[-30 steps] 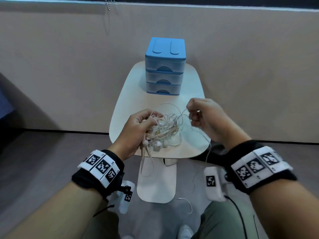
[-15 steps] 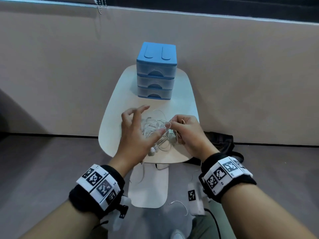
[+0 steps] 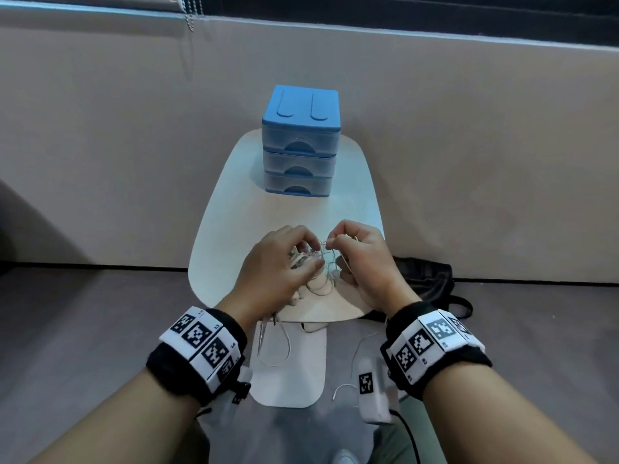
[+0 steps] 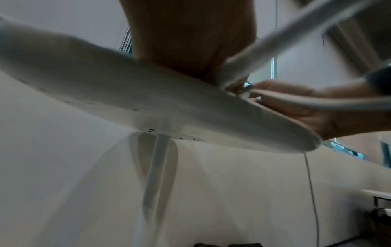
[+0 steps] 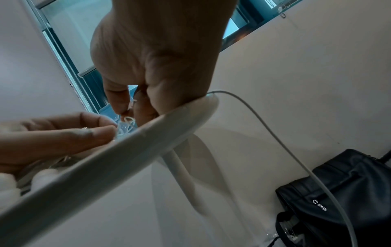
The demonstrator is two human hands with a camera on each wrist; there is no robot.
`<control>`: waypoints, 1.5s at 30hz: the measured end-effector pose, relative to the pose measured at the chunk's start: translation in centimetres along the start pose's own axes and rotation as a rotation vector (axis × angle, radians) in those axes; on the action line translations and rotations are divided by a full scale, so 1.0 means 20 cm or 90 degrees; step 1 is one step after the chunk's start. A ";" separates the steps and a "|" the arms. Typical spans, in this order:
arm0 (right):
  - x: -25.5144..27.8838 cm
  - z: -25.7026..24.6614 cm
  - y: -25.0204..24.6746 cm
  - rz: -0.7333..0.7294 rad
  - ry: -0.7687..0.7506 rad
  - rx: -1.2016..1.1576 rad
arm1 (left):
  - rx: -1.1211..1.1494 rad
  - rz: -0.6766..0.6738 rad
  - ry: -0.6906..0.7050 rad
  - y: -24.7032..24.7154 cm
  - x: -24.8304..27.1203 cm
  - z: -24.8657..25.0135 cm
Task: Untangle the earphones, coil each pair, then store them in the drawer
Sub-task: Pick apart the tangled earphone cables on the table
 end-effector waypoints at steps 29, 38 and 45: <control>0.00 0.01 0.04 -0.081 0.005 0.040 | 0.110 0.076 -0.122 -0.07 0.04 -0.10; 0.02 -0.04 0.08 -0.066 0.014 0.019 | 0.331 -0.075 -0.221 -0.02 -0.05 -0.06; 0.05 -0.06 0.08 -0.063 0.002 -0.007 | 0.285 -0.001 -0.237 -0.01 -0.05 -0.06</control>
Point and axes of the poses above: each hand's wrist, its own x-axis away from the middle knuckle, its own y-axis out of the palm, z = x × y, the point moved 9 cm from there along -x, towards the middle knuckle, and after that the axes turned 6 degrees about -z, right-handed, at the moved point
